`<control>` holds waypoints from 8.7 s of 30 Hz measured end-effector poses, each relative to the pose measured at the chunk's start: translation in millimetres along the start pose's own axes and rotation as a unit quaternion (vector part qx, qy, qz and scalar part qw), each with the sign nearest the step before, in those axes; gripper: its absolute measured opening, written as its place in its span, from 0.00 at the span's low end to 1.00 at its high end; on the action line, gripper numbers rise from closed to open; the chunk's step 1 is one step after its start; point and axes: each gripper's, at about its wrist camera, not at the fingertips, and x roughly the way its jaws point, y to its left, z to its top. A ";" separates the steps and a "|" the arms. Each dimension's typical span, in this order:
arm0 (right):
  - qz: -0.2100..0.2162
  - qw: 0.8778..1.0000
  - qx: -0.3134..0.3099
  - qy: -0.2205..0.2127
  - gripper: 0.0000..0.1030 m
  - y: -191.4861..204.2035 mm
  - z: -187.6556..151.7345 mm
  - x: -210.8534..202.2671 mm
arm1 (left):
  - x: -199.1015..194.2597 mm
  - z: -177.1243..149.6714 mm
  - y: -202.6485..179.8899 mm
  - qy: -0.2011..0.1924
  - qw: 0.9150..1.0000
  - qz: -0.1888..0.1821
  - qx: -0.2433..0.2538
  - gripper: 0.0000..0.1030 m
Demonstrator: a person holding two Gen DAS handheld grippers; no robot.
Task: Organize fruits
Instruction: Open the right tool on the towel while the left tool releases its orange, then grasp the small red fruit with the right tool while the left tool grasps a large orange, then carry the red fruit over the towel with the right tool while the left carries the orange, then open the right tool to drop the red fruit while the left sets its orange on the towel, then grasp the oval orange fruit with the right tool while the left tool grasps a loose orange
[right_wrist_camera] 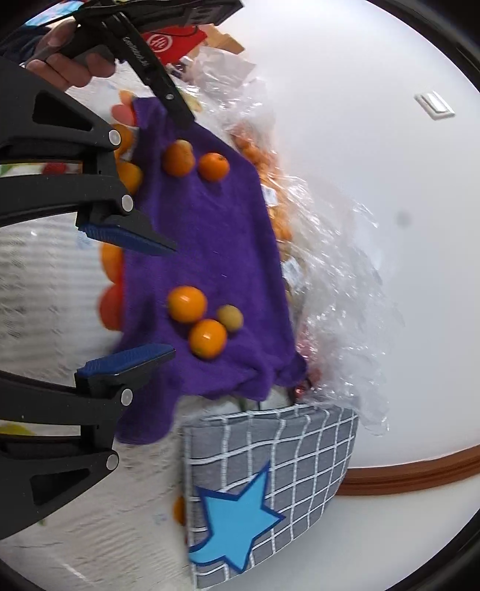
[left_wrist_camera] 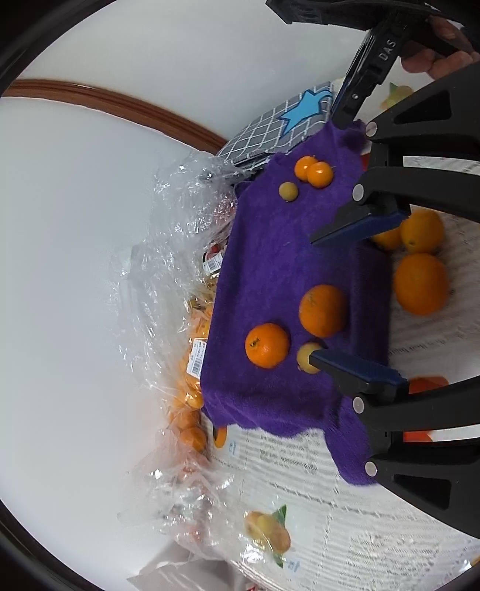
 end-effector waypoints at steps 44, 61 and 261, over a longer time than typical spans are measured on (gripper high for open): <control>-0.026 0.994 -0.080 0.064 0.23 9.1 -58.4 -14.7 | 14.3 -38.2 -10.5 0.143 0.988 -0.011 0.057 0.57; 0.000 0.997 -0.033 0.066 0.23 -5.8 -54.9 -10.3 | 17.5 -33.9 -13.3 0.119 0.992 -0.018 0.022 0.38; 0.024 0.990 -0.093 0.104 0.37 52.1 -48.4 27.0 | -3.1 -10.3 24.5 0.013 0.999 0.043 -0.016 0.54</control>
